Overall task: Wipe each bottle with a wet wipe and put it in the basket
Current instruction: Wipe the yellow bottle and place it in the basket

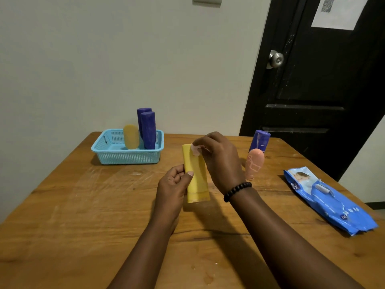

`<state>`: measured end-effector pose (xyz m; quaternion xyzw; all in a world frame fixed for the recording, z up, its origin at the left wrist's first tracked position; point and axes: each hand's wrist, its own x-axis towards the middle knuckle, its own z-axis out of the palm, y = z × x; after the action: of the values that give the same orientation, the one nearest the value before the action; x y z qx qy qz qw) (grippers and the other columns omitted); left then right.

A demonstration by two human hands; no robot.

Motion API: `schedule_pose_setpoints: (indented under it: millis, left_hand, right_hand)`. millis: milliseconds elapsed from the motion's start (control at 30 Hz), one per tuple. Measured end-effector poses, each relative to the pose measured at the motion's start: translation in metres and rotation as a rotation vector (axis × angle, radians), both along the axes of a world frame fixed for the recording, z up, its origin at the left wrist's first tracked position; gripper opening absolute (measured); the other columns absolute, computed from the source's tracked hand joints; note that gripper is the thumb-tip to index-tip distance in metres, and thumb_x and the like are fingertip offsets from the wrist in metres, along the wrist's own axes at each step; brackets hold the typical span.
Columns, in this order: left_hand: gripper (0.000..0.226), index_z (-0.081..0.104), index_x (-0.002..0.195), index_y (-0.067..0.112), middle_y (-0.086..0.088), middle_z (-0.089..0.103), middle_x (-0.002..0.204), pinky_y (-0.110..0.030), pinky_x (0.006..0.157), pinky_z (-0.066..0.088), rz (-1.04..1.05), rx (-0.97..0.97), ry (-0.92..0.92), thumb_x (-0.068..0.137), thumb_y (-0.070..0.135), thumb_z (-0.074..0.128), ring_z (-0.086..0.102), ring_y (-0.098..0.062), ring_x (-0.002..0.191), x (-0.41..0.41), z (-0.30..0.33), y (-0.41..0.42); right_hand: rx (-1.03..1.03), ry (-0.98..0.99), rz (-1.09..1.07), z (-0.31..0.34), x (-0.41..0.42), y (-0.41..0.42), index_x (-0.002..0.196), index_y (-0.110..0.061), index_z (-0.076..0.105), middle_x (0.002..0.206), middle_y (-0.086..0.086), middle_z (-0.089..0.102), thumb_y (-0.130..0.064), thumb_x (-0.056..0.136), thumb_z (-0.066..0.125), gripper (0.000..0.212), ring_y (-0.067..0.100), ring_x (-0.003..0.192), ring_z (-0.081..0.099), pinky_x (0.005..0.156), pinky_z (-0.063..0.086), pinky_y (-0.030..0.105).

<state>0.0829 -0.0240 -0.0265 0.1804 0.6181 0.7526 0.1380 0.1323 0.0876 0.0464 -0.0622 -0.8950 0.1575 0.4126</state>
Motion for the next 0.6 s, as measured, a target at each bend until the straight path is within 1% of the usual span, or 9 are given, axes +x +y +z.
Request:
schedule_pose_setpoints:
  millis: [67,200,333,500,600]
  left_hand:
    - [0.032,0.062,0.128,0.019,0.0,0.076,0.108,-0.029,0.075,0.056,-0.005,0.015,0.014,0.096,0.022,0.062,0.072,-0.015,0.097,0.0,0.001,0.0]
    - [0.028,0.063,0.124,0.019,-0.001,0.075,0.108,-0.026,0.072,0.055,0.01,0.055,0.005,0.096,0.021,0.062,0.071,-0.014,0.096,0.0,0.002,-0.001]
    - [0.028,0.064,0.123,0.017,-0.004,0.075,0.108,-0.03,0.074,0.055,0.042,0.079,-0.013,0.095,0.019,0.063,0.071,-0.018,0.099,-0.002,-0.001,-0.001]
    - [0.031,0.062,0.126,0.015,-0.004,0.075,0.109,-0.029,0.074,0.056,0.067,0.103,-0.039,0.095,0.017,0.063,0.071,-0.018,0.098,0.0,-0.002,-0.001]
    - [0.03,0.063,0.125,0.014,-0.007,0.074,0.109,-0.028,0.073,0.055,0.109,0.112,-0.024,0.095,0.016,0.064,0.07,-0.016,0.096,-0.002,-0.003,-0.002]
  right_hand:
    - [-0.007,-0.008,-0.004,-0.003,0.0,0.001,0.105,-0.01,0.071,0.107,0.004,0.063,0.001,0.087,0.064,0.022,0.014,0.095,0.06,0.078,0.055,0.025]
    - [-0.061,-0.015,0.031,-0.013,0.012,-0.001,0.101,-0.011,0.071,0.107,0.002,0.064,0.002,0.086,0.065,0.021,0.011,0.093,0.061,0.078,0.055,0.022]
    - [-0.127,-0.045,0.067,-0.032,0.029,-0.011,0.101,-0.011,0.072,0.107,0.001,0.064,0.003,0.084,0.067,0.022,0.009,0.093,0.061,0.079,0.057,0.024]
    - [-0.138,-0.02,0.063,-0.054,0.048,-0.021,0.099,-0.011,0.073,0.103,0.0,0.065,0.006,0.081,0.068,0.025,0.009,0.091,0.061,0.077,0.056,0.022]
    - [-0.182,-0.104,0.099,-0.066,0.058,-0.024,0.096,-0.013,0.073,0.102,-0.003,0.065,0.004,0.08,0.071,0.024,0.007,0.09,0.061,0.078,0.055,0.02]
